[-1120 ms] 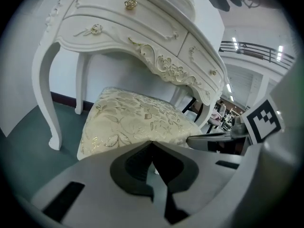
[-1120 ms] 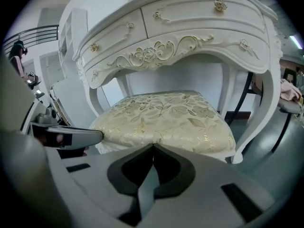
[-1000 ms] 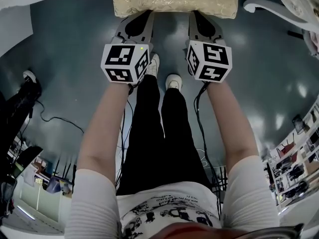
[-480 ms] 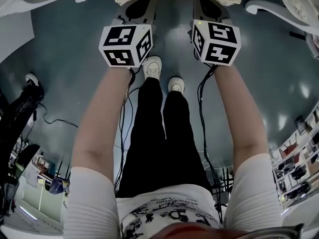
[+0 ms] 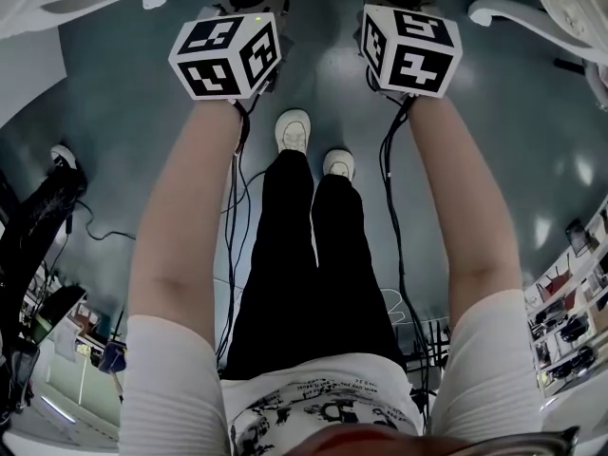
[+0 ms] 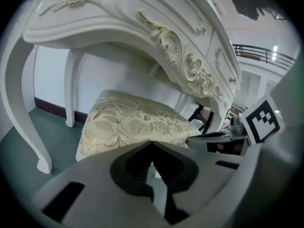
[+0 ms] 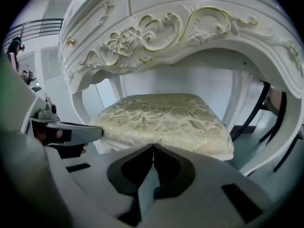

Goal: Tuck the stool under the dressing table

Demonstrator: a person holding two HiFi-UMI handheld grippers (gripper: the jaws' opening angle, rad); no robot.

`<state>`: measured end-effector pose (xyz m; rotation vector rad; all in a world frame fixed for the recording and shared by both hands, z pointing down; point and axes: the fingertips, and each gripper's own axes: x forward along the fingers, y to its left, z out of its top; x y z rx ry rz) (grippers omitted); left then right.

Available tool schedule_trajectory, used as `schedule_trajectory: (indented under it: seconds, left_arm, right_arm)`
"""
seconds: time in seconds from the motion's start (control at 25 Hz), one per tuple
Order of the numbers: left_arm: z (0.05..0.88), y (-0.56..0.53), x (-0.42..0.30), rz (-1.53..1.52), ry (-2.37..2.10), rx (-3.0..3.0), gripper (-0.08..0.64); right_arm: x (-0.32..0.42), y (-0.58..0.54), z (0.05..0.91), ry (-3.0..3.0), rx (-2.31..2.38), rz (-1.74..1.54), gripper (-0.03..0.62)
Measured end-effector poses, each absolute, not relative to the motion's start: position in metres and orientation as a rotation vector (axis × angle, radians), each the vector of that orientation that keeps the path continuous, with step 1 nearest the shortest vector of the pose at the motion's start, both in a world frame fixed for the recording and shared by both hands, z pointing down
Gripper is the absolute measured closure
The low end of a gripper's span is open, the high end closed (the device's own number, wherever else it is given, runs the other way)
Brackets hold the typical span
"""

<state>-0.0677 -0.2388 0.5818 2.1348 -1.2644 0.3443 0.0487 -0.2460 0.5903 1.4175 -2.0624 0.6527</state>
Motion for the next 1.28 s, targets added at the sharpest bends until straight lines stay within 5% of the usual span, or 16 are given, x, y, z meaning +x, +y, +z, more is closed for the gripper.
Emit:
schedule_trajectory:
  seconds: [0.68,1.28]
  left_arm:
    - [0.514,-0.206,-0.073,0.398,-1.333,2.113,0.540]
    - [0.245,-0.122,-0.046,0.220,-1.492,2.370,0.540]
  right_arm:
    - [0.037,-0.200,0.521,-2.130,1.333,0.660,0.575]
    - [0.062,-0.124,0.254,-2.385,1.427,0.395,0.575]
